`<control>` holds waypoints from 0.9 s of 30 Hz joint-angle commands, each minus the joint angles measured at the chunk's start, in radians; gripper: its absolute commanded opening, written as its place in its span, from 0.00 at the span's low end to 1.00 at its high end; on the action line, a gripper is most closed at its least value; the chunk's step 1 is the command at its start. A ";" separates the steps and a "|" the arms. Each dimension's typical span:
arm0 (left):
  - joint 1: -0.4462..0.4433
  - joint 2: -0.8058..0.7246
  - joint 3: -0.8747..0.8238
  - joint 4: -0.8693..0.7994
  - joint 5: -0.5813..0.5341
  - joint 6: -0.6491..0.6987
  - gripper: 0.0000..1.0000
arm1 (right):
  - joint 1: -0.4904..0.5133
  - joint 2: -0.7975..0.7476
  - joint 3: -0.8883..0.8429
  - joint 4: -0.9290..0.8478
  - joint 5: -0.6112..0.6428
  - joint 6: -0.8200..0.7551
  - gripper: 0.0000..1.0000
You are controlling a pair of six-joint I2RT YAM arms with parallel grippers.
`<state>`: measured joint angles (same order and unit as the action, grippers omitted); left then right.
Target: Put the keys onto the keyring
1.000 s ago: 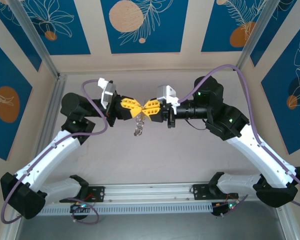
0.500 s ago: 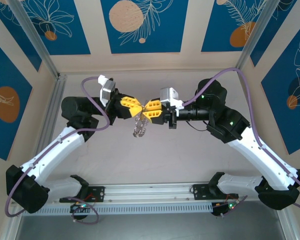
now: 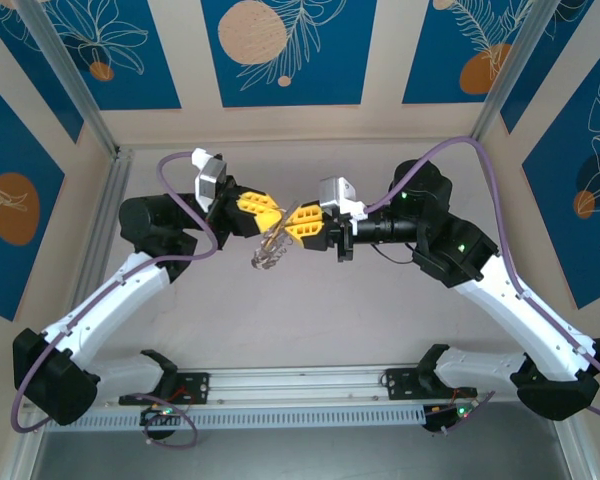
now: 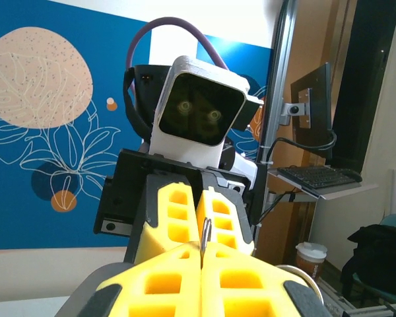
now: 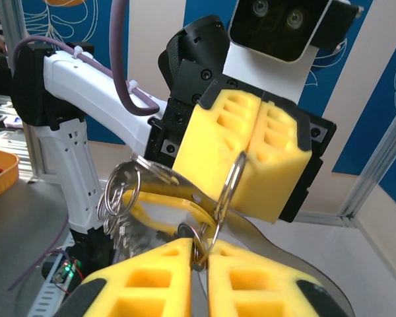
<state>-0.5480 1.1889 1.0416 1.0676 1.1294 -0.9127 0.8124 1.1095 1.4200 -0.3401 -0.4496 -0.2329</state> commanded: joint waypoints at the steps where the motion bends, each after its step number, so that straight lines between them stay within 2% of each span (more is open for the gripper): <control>1: 0.000 -0.002 0.052 0.103 -0.047 -0.025 0.00 | 0.005 -0.003 -0.020 -0.057 -0.001 0.011 0.10; 9: 0.001 -0.001 0.054 0.102 -0.039 -0.028 0.00 | 0.005 -0.004 -0.017 -0.063 0.032 0.019 0.10; 16: 0.001 -0.006 0.045 0.079 -0.026 -0.012 0.00 | -0.006 -0.005 -0.012 -0.054 0.050 0.046 0.00; 27: 0.000 -0.023 0.037 0.065 0.001 -0.006 0.00 | -0.046 0.004 0.018 -0.066 0.050 0.129 0.01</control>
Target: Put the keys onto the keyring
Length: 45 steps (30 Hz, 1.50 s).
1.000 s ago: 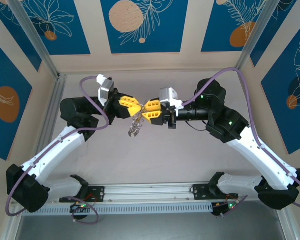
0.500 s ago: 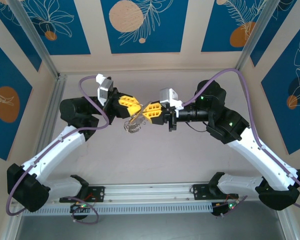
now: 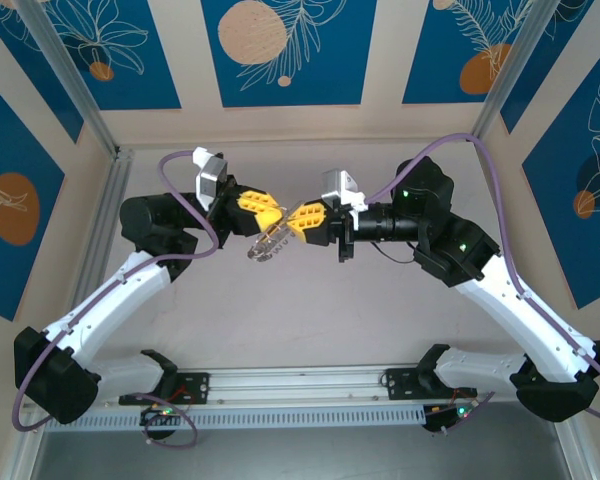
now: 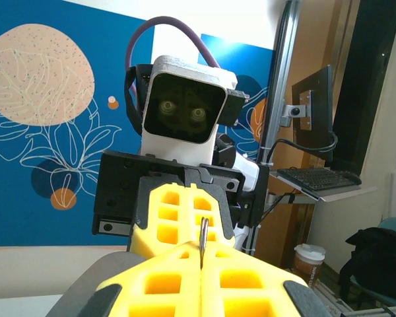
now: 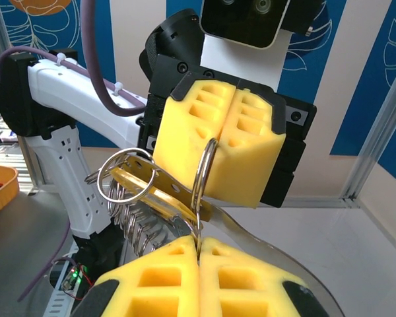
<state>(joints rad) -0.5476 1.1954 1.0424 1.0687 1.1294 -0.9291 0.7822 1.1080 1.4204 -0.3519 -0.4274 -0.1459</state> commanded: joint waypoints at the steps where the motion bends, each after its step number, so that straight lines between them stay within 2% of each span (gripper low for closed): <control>1: 0.000 -0.029 0.036 0.062 0.005 0.011 0.00 | -0.017 0.009 0.022 -0.060 0.026 0.043 0.01; 12: 0.000 -0.038 0.030 0.052 0.025 0.017 0.00 | -0.045 0.091 0.136 -0.155 -0.026 0.122 0.00; 22: 0.000 -0.075 0.015 -0.101 0.042 0.134 0.00 | -0.049 0.075 0.164 -0.150 -0.054 0.164 0.00; 35: 0.001 -0.105 0.016 -0.326 -0.018 0.313 0.00 | -0.037 0.020 0.137 -0.162 -0.062 0.145 0.00; 39: 0.000 -0.097 0.022 -0.346 -0.026 0.325 0.00 | -0.040 -0.005 0.105 -0.164 -0.025 0.135 0.00; 41: 0.000 -0.095 0.024 -0.378 -0.031 0.344 0.00 | -0.045 -0.017 0.084 -0.162 0.005 0.132 0.08; 45: 0.000 -0.092 0.025 -0.623 -0.080 0.498 0.00 | -0.051 -0.051 0.017 -0.166 0.171 0.123 0.40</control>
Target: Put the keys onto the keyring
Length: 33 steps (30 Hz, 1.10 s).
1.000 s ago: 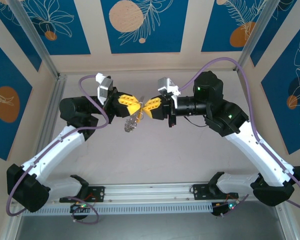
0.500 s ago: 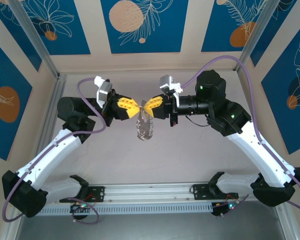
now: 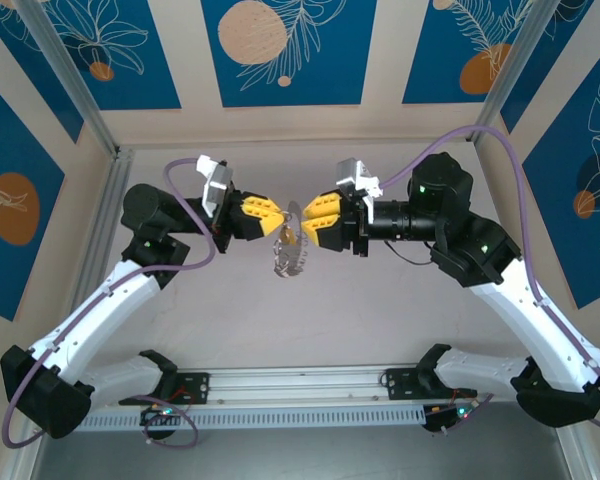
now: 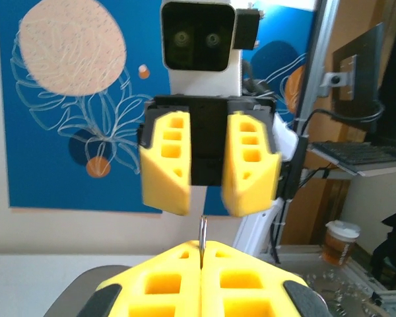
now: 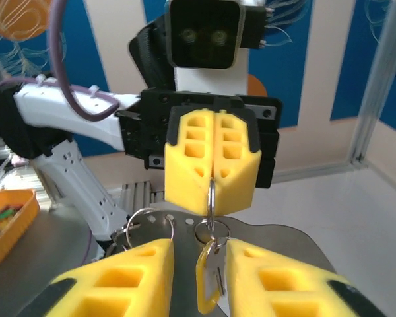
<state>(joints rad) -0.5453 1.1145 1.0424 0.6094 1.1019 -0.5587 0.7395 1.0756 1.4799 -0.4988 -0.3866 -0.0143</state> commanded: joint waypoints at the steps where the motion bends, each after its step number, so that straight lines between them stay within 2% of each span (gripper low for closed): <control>1: -0.001 -0.007 0.024 -0.240 -0.076 0.171 0.00 | -0.015 -0.030 -0.065 -0.023 0.176 -0.009 0.46; 4: -0.001 0.003 0.002 -0.400 -0.139 0.267 0.00 | -0.035 -0.070 -0.138 -0.026 0.356 -0.003 0.61; 8: -0.002 0.021 -0.044 -0.538 -0.236 0.355 0.00 | -0.118 -0.128 -0.252 -0.019 0.481 0.048 0.67; 13: -0.007 0.073 -0.107 -0.542 -0.342 0.365 0.00 | -0.274 -0.201 -0.406 0.018 0.431 0.162 0.69; 19: -0.056 0.200 -0.101 -0.495 -0.411 0.339 0.00 | -0.396 -0.264 -0.506 0.035 0.392 0.229 0.71; 27: -0.088 0.375 -0.117 -0.200 -0.397 0.121 0.00 | -0.479 -0.289 -0.552 0.046 0.354 0.254 0.75; 30: -0.086 0.408 -0.120 -0.212 -0.424 0.126 0.00 | -0.487 -0.290 -0.565 0.058 0.348 0.261 0.76; 33: -0.080 0.421 -0.122 -0.314 -0.468 0.209 0.00 | -0.492 -0.290 -0.572 0.069 0.345 0.266 0.76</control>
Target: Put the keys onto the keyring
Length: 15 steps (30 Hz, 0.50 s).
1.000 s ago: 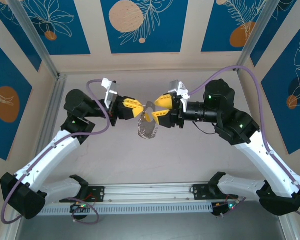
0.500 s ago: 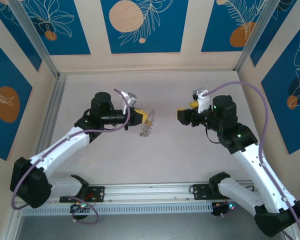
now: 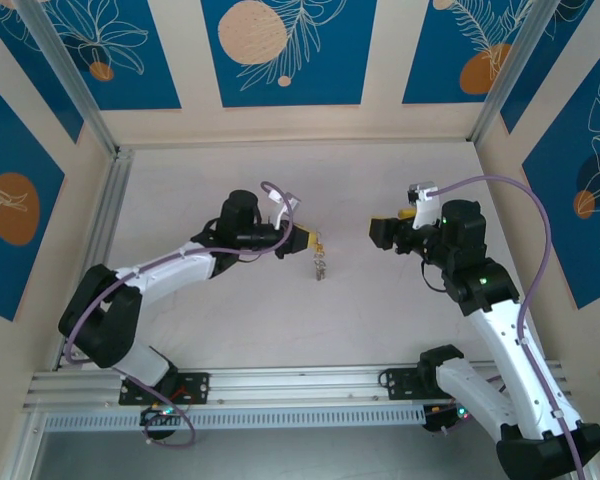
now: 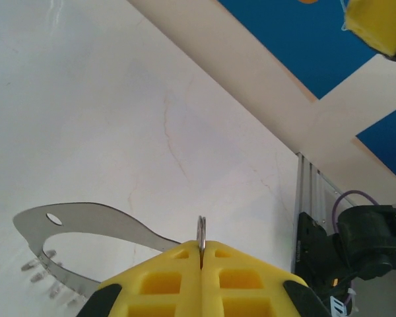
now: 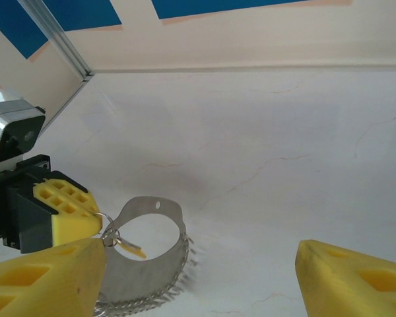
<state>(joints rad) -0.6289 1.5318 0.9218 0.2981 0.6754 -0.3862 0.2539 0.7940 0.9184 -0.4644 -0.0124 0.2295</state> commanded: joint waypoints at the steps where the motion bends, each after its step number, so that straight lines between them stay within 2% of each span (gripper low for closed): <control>1: 0.004 0.005 0.000 -0.056 -0.066 0.074 0.00 | -0.008 -0.009 -0.014 0.039 -0.029 0.021 0.77; 6: 0.020 0.014 -0.026 -0.164 -0.137 0.142 0.00 | -0.015 -0.001 -0.019 0.048 -0.035 0.024 0.77; 15: 0.034 -0.009 -0.109 -0.237 -0.194 0.119 0.03 | -0.019 -0.018 -0.039 0.061 -0.053 0.031 0.78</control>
<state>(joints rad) -0.6041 1.5410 0.8452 0.1101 0.5243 -0.2783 0.2417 0.7948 0.8982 -0.4248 -0.0452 0.2447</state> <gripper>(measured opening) 0.050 0.777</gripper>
